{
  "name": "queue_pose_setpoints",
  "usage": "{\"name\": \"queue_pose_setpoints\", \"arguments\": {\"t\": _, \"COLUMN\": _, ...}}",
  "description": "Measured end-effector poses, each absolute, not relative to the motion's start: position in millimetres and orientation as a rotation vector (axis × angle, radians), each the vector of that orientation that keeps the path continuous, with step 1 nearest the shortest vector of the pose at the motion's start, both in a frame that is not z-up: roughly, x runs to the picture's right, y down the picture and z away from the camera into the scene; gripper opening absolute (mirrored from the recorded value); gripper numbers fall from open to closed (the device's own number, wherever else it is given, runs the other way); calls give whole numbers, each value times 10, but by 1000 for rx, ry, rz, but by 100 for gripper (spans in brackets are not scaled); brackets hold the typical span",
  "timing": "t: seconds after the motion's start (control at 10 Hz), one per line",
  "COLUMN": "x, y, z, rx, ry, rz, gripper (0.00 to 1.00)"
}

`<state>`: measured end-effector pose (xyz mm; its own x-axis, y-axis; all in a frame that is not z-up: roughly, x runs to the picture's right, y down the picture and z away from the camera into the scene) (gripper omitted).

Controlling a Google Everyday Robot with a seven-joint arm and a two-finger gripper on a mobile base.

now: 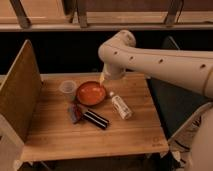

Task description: Pick up the ceramic cup

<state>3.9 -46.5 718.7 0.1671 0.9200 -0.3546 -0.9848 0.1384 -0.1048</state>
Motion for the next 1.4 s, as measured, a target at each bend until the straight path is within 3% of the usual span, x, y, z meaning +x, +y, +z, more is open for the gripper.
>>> {"name": "queue_pose_setpoints", "arguments": {"t": 0.4, "x": -839, "y": -523, "z": 7598, "rx": -467, "ry": 130, "rz": 1220, "gripper": 63}}
{"name": "queue_pose_setpoints", "arguments": {"t": 0.9, "x": -911, "y": -580, "z": 7648, "rx": -465, "ry": 110, "rz": 1210, "gripper": 63}}
{"name": "queue_pose_setpoints", "arguments": {"t": 1.4, "x": -1663, "y": -379, "z": 8180, "rx": -572, "ry": 83, "rz": 1142, "gripper": 63}}
